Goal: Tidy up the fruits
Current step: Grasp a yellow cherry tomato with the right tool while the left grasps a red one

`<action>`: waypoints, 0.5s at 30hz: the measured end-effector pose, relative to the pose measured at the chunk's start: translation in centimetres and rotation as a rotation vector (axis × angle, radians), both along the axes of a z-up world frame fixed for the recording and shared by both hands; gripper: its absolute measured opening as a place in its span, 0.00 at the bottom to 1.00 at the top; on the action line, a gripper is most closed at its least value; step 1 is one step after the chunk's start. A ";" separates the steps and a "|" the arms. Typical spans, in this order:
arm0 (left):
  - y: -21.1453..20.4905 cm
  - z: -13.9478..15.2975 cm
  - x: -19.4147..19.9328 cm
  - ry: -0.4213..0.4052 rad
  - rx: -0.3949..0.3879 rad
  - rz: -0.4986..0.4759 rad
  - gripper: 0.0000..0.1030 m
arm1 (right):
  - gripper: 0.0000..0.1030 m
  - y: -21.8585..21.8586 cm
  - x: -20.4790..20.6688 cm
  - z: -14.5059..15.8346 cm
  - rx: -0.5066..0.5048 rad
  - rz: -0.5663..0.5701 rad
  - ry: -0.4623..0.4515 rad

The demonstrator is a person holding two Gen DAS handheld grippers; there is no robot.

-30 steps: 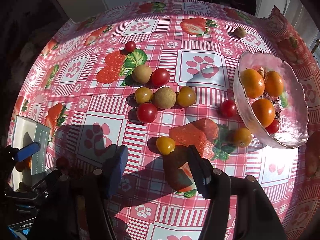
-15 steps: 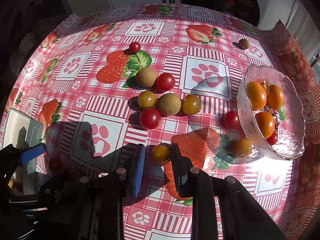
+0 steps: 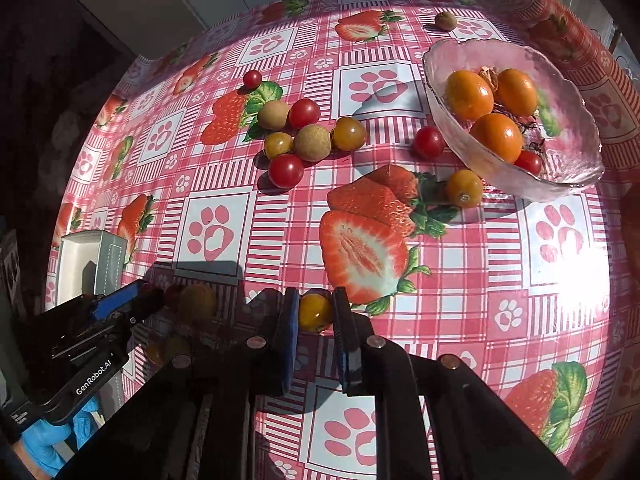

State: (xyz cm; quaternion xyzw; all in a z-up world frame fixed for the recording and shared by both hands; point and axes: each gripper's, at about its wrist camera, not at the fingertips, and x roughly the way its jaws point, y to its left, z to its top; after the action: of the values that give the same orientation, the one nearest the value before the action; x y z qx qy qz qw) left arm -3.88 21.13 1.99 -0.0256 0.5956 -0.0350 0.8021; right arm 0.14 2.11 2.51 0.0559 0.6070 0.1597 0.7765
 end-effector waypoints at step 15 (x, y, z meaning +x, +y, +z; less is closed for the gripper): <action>0.2 1.3 -0.5 -0.029 -0.021 -0.004 0.23 | 0.18 0.0 -3.3 1.9 0.053 -0.015 0.026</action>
State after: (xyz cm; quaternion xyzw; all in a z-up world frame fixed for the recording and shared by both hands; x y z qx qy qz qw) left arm -4.42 21.30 3.25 -0.0321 0.5837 -0.0433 0.8102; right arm -3.15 2.13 4.40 0.0832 0.6122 0.1693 0.7679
